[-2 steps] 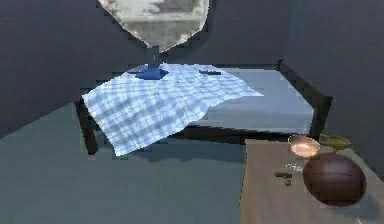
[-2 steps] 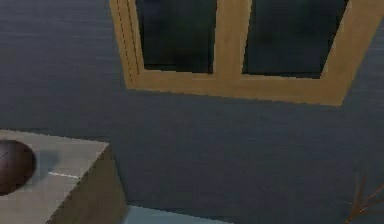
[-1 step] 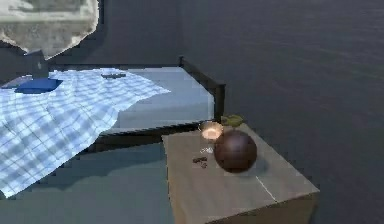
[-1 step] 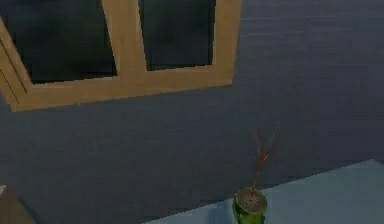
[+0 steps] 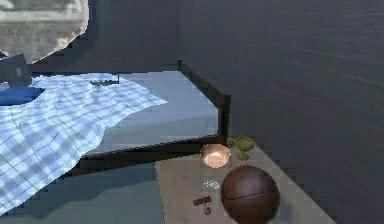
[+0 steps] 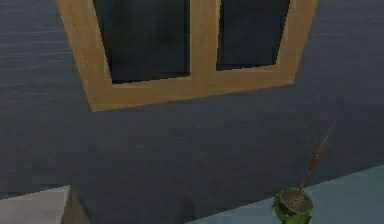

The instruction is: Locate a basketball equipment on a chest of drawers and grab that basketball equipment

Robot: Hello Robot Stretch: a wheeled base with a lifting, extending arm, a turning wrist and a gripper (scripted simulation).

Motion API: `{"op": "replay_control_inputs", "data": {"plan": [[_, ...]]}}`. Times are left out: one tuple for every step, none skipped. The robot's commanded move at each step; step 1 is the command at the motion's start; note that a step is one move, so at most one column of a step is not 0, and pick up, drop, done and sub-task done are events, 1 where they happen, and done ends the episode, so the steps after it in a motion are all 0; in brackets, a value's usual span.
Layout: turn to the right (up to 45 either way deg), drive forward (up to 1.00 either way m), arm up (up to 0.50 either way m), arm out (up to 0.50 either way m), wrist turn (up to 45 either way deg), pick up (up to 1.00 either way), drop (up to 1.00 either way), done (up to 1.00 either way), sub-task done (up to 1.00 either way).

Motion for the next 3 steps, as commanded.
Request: {"op": "replay_control_inputs", "data": {"plan": [[-45.0, 0.00, 0.00, 0.00, 0.0, 0.00, 0.00, 0.00, 0.00], [-24.0, 0.00, 0.00, 0.00, 0.0, 0.00, 0.00, 0.00, 0.00], [0.0, 0.00, 0.50, 0.00, 0.0, 0.00, 0.00, 0.00, 0.00]]}}
